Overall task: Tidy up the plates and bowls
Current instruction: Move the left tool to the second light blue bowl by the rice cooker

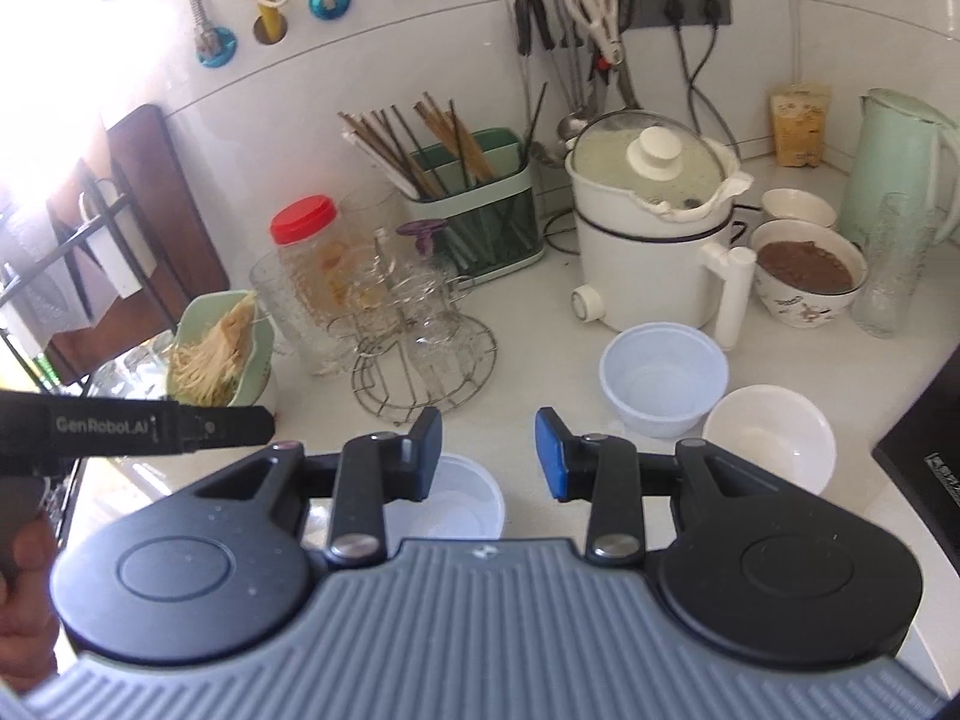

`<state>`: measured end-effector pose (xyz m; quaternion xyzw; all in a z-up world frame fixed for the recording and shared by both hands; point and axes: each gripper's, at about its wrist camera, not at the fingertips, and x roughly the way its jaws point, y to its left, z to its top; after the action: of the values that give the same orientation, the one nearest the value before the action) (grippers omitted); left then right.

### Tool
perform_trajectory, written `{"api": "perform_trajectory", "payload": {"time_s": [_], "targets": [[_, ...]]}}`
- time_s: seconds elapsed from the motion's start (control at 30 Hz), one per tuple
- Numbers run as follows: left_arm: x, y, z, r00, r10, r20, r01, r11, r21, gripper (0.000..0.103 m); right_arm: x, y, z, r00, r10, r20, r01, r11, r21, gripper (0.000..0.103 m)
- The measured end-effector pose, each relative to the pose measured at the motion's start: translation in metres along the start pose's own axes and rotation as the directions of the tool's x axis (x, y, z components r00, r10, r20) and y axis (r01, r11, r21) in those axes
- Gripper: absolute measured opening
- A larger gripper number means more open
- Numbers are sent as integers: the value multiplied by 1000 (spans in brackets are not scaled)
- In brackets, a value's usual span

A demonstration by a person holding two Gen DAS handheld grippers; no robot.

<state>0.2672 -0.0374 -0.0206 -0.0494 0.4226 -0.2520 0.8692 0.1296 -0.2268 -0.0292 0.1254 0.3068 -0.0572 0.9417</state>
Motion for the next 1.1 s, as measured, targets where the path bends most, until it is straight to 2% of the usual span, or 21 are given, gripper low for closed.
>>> {"api": "perform_trajectory", "payload": {"time_s": [0.53, 0.83, 0.97, 1.1], "targets": [[30, -22, 12, 989, -118, -87, 126, 988, 92, 31, -11, -12, -9, 988, -156, -17, 157, 982, 104, 37], [75, -41, 39, 983, -137, -120, 149, 984, 101, 31, 16, -36, 9, 983, -174, -50, 179, 977, 120, 37], [98, -50, 51, 980, -145, -137, 158, 983, 88, 39, 34, -50, 21, 982, -173, -74, 181, 976, 117, 37], [128, -56, 62, 975, -140, -170, 157, 984, 87, 40, 54, -67, 30, 979, -177, -99, 189, 974, 123, 37]]}}
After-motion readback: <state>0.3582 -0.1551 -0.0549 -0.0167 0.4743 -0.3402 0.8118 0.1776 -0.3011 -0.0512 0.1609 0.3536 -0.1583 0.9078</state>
